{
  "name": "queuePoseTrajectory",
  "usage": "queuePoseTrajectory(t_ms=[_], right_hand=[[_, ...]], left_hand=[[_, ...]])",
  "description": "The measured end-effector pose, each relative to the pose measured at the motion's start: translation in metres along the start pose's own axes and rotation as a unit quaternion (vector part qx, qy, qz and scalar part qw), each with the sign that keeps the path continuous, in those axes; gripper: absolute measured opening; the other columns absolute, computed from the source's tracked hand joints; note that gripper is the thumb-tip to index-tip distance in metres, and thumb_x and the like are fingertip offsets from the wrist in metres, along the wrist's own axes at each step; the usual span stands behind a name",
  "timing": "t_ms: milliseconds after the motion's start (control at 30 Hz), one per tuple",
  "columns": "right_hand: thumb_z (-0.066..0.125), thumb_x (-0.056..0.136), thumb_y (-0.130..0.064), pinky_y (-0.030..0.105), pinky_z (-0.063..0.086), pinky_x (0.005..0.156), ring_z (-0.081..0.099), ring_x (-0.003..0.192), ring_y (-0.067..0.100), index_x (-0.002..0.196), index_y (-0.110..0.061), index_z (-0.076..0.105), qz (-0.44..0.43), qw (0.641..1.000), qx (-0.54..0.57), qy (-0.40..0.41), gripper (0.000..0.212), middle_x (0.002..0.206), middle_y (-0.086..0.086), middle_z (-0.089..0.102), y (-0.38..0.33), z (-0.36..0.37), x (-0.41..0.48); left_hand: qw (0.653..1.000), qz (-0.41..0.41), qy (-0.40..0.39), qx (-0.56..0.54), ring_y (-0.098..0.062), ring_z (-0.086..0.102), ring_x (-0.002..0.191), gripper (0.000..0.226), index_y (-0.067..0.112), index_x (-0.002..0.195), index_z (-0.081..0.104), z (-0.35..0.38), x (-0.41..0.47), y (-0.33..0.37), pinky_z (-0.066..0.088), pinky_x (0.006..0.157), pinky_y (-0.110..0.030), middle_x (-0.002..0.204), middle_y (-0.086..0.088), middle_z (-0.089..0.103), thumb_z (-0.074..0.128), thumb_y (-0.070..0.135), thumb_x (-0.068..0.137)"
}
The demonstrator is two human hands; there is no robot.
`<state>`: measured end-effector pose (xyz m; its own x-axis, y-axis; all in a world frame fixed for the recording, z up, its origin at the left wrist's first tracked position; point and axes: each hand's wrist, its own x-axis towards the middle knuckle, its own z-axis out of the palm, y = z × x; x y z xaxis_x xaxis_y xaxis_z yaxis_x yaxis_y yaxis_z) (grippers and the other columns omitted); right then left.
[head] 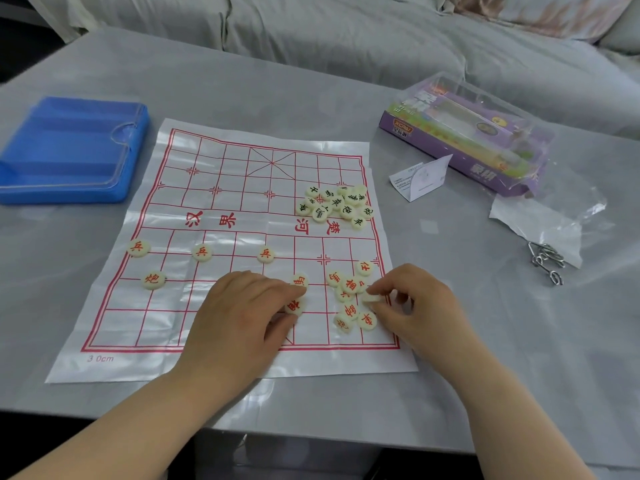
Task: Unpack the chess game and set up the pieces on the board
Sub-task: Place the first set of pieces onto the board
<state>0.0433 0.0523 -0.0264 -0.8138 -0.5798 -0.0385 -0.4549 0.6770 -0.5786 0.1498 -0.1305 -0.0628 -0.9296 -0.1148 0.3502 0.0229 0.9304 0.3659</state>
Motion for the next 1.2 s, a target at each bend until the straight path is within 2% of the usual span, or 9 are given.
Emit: queuePoseTrajectory(t_ms=[167,300,467,567,700,867,1000,1067,1200], right_hand=[[0.067,0.080,-0.019,-0.001,0.035,0.068,0.046,0.080,-0.009,0.099,-0.026,0.063,-0.005,0.999,0.021,-0.030,0.021,0.088,-0.028,0.045,0.001,-0.002,-0.008],[0.065,0.082,-0.019,-0.001,0.036,0.068,0.045,0.078,-0.009,0.095,-0.033,0.054,0.006,0.999,0.018,-0.042,0.022,0.089,-0.028,0.043,0.001,-0.005,-0.009],[0.064,0.083,-0.020,0.001,0.036,0.064,0.044,0.074,-0.006,0.105,-0.023,0.061,0.020,0.999,-0.008,-0.044,0.022,0.088,-0.022,0.042,0.000,-0.002,-0.005],[0.064,0.083,-0.022,0.002,0.037,0.063,0.044,0.073,-0.004,0.093,-0.028,0.054,0.031,0.998,-0.015,-0.051,0.015,0.087,-0.019,0.043,-0.002,-0.003,-0.005],[0.066,0.081,-0.026,0.003,0.037,0.061,0.043,0.073,-0.004,0.082,-0.032,0.044,0.041,0.997,-0.016,-0.060,0.023,0.080,-0.023,0.041,-0.004,-0.006,-0.007],[0.067,0.080,-0.026,0.006,0.037,0.063,0.044,0.075,-0.002,0.096,-0.035,0.045,0.039,0.996,0.005,-0.074,0.029,0.083,-0.022,0.042,-0.001,-0.011,-0.008],[0.063,0.083,-0.021,0.002,0.035,0.068,0.043,0.079,-0.002,0.100,-0.031,0.055,0.004,1.000,0.015,-0.001,0.022,0.086,-0.025,0.043,-0.004,-0.005,-0.005],[0.061,0.084,-0.020,0.000,0.031,0.073,0.040,0.086,-0.002,0.109,-0.025,0.060,-0.021,0.999,0.005,0.033,0.025,0.095,-0.021,0.046,-0.009,0.004,0.001],[0.059,0.086,-0.027,0.007,0.023,0.075,0.038,0.106,0.006,0.118,-0.022,0.058,-0.026,0.997,-0.040,0.054,0.033,0.115,-0.008,0.050,-0.012,0.018,0.010]], left_hand=[[1.000,0.003,0.007,-0.002,-0.012,0.044,0.087,0.039,0.018,0.096,0.069,-0.005,-0.003,-0.004,0.040,0.082,-0.030,0.081,0.007,0.069,0.044,0.039,0.075],[1.000,0.004,0.004,-0.006,-0.009,0.056,0.080,0.040,0.019,0.097,0.068,-0.012,-0.006,-0.003,0.044,0.079,-0.037,0.080,0.008,0.068,0.044,0.041,0.073],[0.999,-0.009,-0.010,-0.030,-0.010,0.048,0.084,0.039,0.022,0.100,0.065,-0.012,-0.011,-0.009,0.039,0.079,-0.034,0.079,0.012,0.065,0.046,0.044,0.074],[0.999,-0.011,-0.018,-0.026,-0.008,0.056,0.077,0.041,0.022,0.098,0.067,-0.013,-0.010,-0.008,0.040,0.077,-0.032,0.078,0.014,0.065,0.045,0.046,0.072],[0.999,-0.008,-0.031,-0.033,-0.007,0.055,0.075,0.044,0.020,0.095,0.069,-0.012,-0.009,-0.005,0.041,0.074,-0.032,0.074,0.014,0.064,0.046,0.048,0.070],[0.998,-0.018,-0.052,-0.040,-0.014,0.061,0.072,0.045,0.019,0.094,0.069,-0.013,-0.009,-0.004,0.041,0.072,-0.030,0.075,0.012,0.065,0.046,0.050,0.070],[0.998,-0.021,-0.047,-0.047,-0.006,0.048,0.083,0.044,0.018,0.093,0.069,-0.014,-0.008,-0.002,0.039,0.074,-0.030,0.081,0.008,0.067,0.047,0.050,0.070],[0.998,-0.025,-0.040,-0.044,-0.007,0.045,0.086,0.043,0.018,0.093,0.069,-0.014,-0.008,-0.002,0.038,0.076,-0.030,0.084,0.007,0.068,0.046,0.048,0.072],[0.999,-0.036,-0.026,-0.030,-0.009,0.054,0.087,0.041,0.018,0.094,0.068,-0.018,-0.003,-0.002,0.030,0.084,-0.022,0.087,0.004,0.068,0.044,0.045,0.076]])
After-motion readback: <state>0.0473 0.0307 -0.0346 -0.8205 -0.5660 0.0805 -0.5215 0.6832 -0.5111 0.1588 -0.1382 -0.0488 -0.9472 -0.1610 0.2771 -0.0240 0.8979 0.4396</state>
